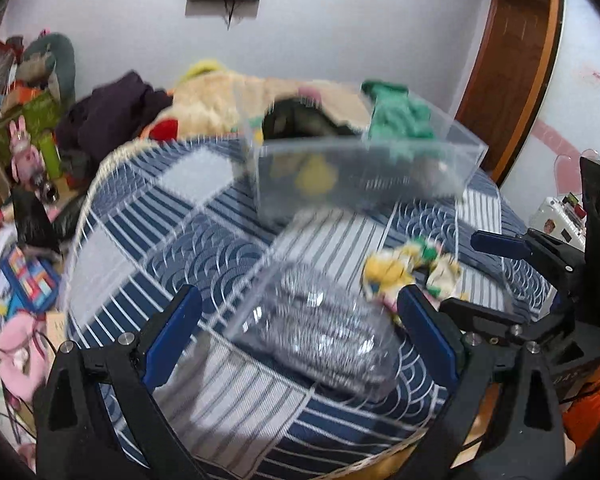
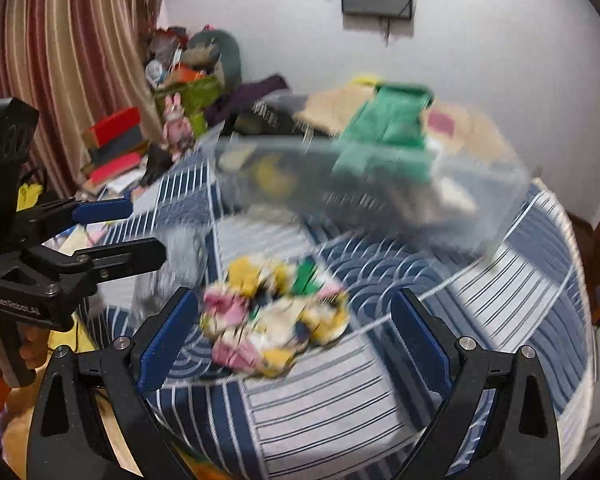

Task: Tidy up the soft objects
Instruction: 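Grasp the silver sparkly pouch with the left tool while the right tool grasps the floral scrunchie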

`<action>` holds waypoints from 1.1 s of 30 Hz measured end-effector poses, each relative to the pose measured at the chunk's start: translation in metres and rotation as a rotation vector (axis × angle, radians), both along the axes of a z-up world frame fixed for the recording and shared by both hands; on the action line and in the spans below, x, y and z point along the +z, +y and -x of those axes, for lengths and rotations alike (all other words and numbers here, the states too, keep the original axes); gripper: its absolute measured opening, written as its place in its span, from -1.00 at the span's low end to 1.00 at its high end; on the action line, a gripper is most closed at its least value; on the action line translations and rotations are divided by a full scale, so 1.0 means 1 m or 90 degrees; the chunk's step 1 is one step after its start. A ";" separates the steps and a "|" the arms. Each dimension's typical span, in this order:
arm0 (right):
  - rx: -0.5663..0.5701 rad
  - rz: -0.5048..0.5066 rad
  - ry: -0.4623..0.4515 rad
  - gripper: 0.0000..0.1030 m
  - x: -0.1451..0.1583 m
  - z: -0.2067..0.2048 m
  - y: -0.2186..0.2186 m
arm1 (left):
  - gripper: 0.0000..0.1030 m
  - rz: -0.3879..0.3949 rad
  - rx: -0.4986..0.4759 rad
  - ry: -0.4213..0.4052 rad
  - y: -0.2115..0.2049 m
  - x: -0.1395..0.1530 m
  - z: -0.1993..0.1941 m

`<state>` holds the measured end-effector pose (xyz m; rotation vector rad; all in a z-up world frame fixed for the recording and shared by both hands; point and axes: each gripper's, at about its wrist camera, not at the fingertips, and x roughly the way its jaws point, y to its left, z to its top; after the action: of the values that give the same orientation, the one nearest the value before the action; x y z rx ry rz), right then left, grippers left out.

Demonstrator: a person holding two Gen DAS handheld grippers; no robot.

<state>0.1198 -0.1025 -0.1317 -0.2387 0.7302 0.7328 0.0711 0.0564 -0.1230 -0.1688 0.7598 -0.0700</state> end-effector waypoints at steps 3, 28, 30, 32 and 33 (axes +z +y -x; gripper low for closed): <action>0.013 0.011 0.016 0.71 -0.008 -0.001 0.005 | 0.92 -0.003 0.006 0.019 -0.004 -0.012 -0.001; -0.049 -0.101 -0.068 -0.67 0.051 -0.002 -0.046 | -0.31 0.029 -0.063 -0.105 -0.017 0.043 0.000; -0.061 -0.115 -0.084 -0.67 0.062 -0.005 -0.050 | -0.31 0.030 -0.065 -0.125 -0.018 0.055 -0.004; -0.072 -0.124 -0.100 -0.67 0.071 -0.009 -0.054 | -0.31 0.030 -0.065 -0.143 -0.018 0.066 -0.010; -0.078 -0.127 -0.108 -0.67 0.075 -0.011 -0.055 | -0.31 0.028 -0.064 -0.151 -0.019 0.072 -0.013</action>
<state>0.1308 -0.1574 -0.0564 -0.0716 0.5019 0.6543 0.0839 0.0379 -0.0514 -0.1608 0.5293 -0.1990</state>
